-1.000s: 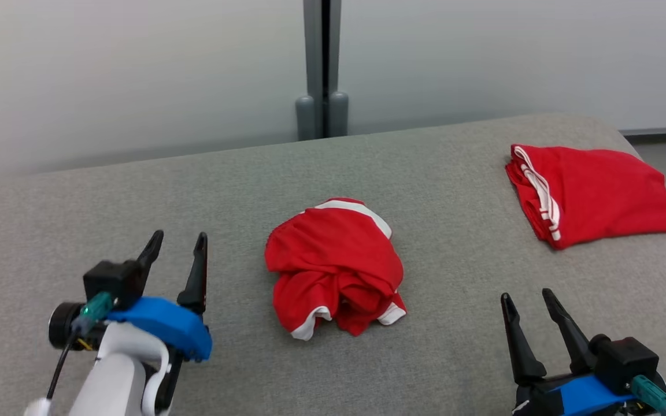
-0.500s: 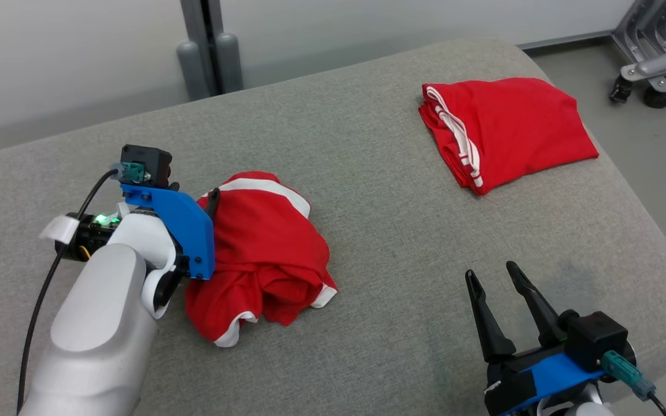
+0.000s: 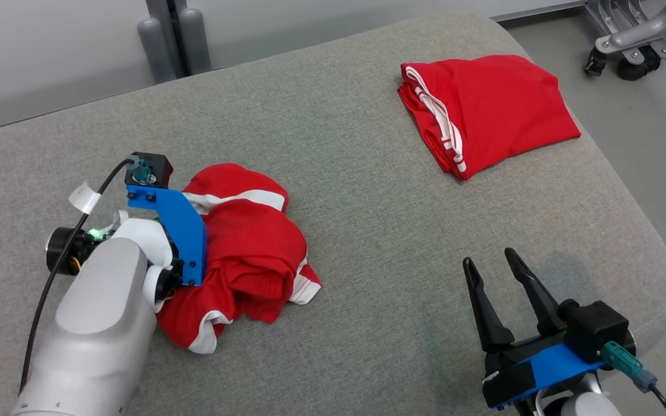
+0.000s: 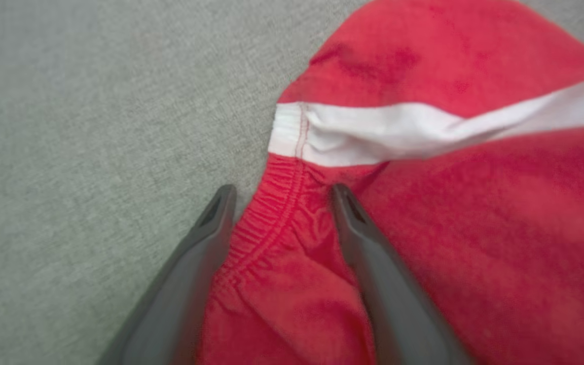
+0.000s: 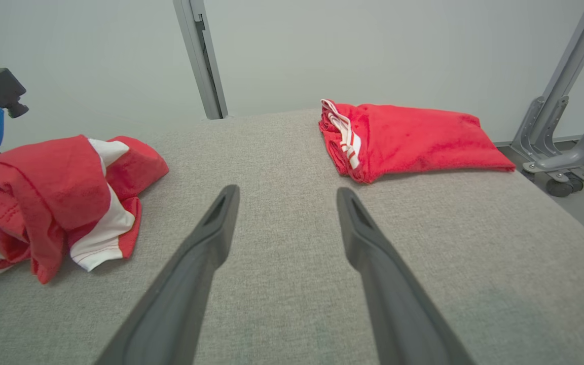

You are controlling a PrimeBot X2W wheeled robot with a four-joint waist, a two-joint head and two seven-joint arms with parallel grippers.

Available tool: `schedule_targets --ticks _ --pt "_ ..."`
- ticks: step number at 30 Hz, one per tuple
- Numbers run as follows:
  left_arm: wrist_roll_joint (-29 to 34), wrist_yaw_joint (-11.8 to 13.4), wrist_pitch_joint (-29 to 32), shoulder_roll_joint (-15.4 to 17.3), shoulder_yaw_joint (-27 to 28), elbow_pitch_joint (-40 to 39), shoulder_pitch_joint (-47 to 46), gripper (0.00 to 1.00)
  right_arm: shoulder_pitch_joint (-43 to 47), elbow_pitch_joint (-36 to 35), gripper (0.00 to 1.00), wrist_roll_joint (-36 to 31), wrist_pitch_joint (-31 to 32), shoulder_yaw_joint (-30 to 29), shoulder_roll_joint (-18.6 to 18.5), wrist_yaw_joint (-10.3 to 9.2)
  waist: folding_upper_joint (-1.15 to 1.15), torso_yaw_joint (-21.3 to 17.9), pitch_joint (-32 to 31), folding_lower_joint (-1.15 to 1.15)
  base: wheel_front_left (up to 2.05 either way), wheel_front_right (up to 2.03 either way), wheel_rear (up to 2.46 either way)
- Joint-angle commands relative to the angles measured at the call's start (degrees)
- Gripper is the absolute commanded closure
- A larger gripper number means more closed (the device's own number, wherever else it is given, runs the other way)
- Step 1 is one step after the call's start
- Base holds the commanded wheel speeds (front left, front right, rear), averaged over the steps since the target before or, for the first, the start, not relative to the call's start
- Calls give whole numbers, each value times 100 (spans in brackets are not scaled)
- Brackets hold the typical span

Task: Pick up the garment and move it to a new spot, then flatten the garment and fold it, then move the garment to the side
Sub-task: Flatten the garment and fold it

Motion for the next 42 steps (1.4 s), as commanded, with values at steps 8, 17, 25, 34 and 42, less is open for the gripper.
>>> schedule_targets --ticks 8,17,25,34,42 --pt "-16 23 -1032 -141 0 -178 -207 100 -98 54 0 146 -111 -10 -10 1 -1 64 58 -1 0 0 0" --pt "-99 -168 -3219 -607 -121 -685 -770 100 -164 186 0 204 -170 42 -9 1 -1 192 -131 -1 0 0 0" --pt "-1272 -266 -4370 -818 -687 -1615 -1280 100 -74 269 0 183 -145 44 -10 1 -1 357 -415 -1 0 0 0" --pt "-2338 486 -4620 -797 -1470 -2276 -809 100 41 242 0 224 -134 4 -10 1 -1 773 -557 -1 0 0 0" --pt "-2488 794 -4636 -469 -1581 -1748 1023 100 143 216 0 245 -119 -9 -11 1 -1 1427 -646 -1 0 0 0"
